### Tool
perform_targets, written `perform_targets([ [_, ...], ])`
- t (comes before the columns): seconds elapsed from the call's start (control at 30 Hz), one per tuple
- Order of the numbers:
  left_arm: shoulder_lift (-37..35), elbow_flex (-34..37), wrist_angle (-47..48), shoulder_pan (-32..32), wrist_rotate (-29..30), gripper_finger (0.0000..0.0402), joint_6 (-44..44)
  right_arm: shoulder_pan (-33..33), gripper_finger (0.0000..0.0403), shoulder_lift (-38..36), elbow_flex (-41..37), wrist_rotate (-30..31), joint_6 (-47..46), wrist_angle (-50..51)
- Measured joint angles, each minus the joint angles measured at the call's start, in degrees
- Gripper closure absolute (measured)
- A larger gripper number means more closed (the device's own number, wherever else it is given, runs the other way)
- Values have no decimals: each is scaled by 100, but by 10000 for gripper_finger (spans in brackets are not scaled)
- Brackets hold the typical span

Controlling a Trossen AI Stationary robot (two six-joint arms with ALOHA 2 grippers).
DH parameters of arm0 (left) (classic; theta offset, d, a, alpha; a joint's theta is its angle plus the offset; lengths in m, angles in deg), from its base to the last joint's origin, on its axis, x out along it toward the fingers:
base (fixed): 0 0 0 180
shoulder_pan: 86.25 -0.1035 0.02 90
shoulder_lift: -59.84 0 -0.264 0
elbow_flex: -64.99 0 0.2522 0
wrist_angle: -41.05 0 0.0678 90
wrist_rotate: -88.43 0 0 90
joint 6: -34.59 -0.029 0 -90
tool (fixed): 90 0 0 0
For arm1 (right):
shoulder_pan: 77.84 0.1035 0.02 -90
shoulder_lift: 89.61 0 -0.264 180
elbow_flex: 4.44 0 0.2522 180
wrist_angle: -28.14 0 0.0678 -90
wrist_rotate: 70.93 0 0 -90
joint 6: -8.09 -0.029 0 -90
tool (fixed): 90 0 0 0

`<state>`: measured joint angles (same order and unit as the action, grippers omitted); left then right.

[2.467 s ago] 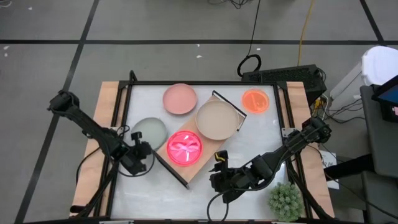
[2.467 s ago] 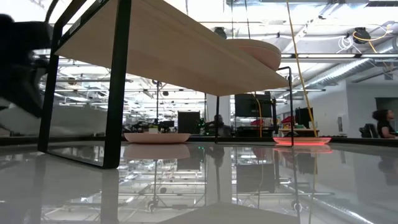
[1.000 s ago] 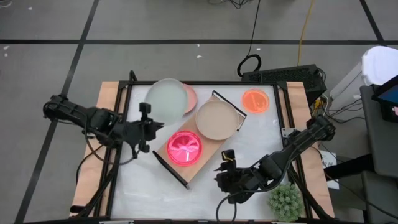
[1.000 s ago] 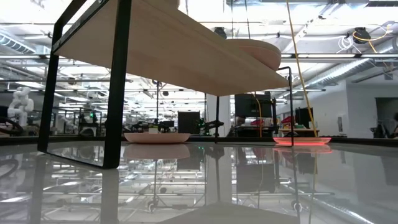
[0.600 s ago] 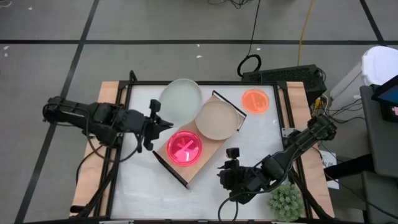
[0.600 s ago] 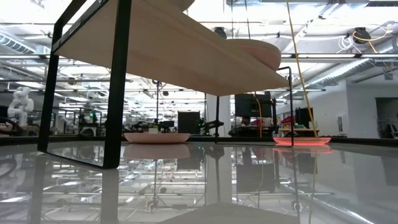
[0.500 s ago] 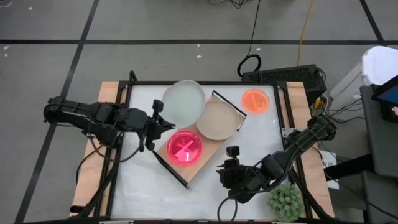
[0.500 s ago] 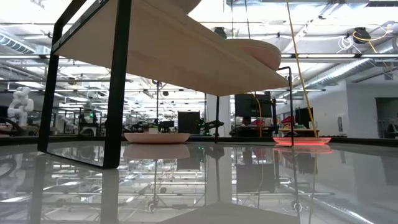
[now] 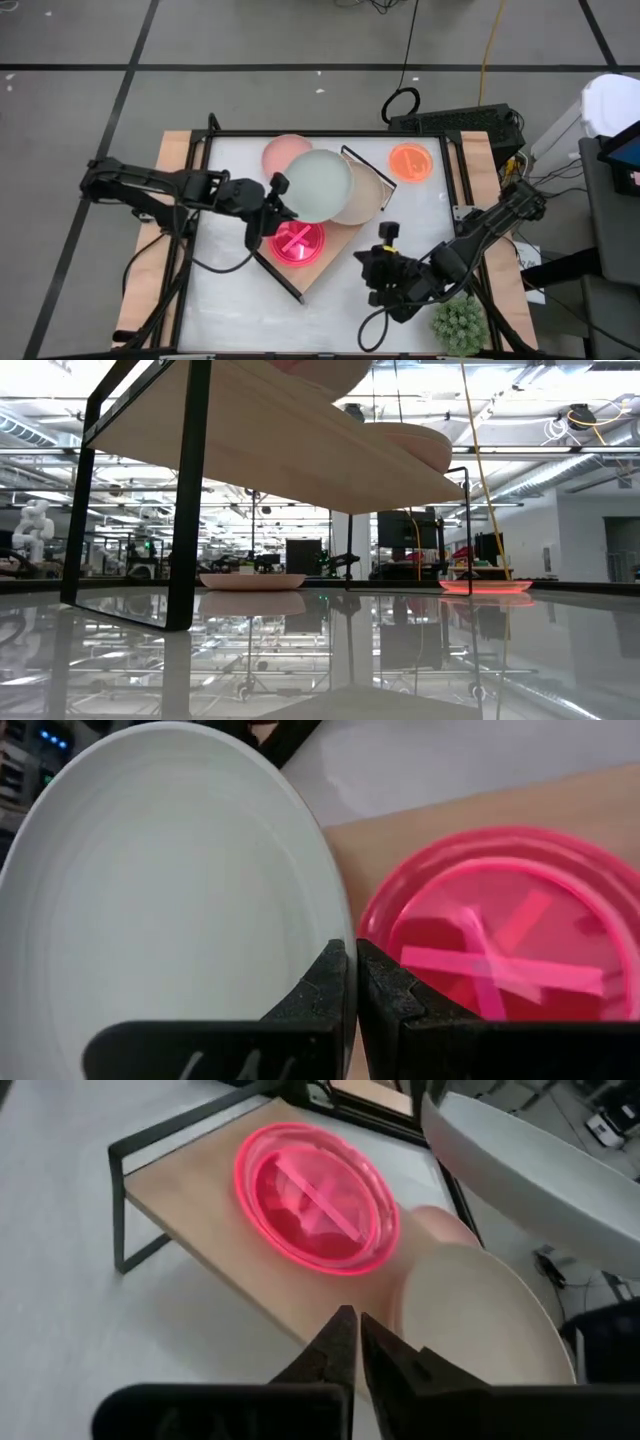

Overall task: Place and stack plates onto a shelf
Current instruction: Stack the big gray plate on top of the big brown plate on the shelf

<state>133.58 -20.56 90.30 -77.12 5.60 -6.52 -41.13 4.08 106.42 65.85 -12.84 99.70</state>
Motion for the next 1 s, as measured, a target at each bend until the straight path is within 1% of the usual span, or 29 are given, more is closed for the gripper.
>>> perform_targets([
  [0.1, 134, 0, -221, -110, -155, 391, -155, 100, 401, -36, 0, 120, -198, 220],
  [0.3, 366, -75, -764, -424, -467, 391, -553, 264, 402, -55, -2, 124, -423, 621],
  [0.37, 515, -267, -684, -549, -619, 391, -556, 319, 402, -107, -4, 133, -532, 771],
  [0.43, 691, -543, -661, -647, -650, 391, -577, 363, 402, -198, -4, 153, -650, 880],
  [0.7, 1595, -1700, 60, -901, -949, 391, -750, 735, 403, -444, -4, 600, -977, 1075],
  [0.87, 2128, -2066, 217, -1017, -1045, 391, -832, 978, 403, -444, -4, 718, -1254, 1321],
  [1.0, 2386, -2133, 260, -1116, -1030, 391, -778, 1111, 403, -446, -4, 731, -1398, 1405],
])
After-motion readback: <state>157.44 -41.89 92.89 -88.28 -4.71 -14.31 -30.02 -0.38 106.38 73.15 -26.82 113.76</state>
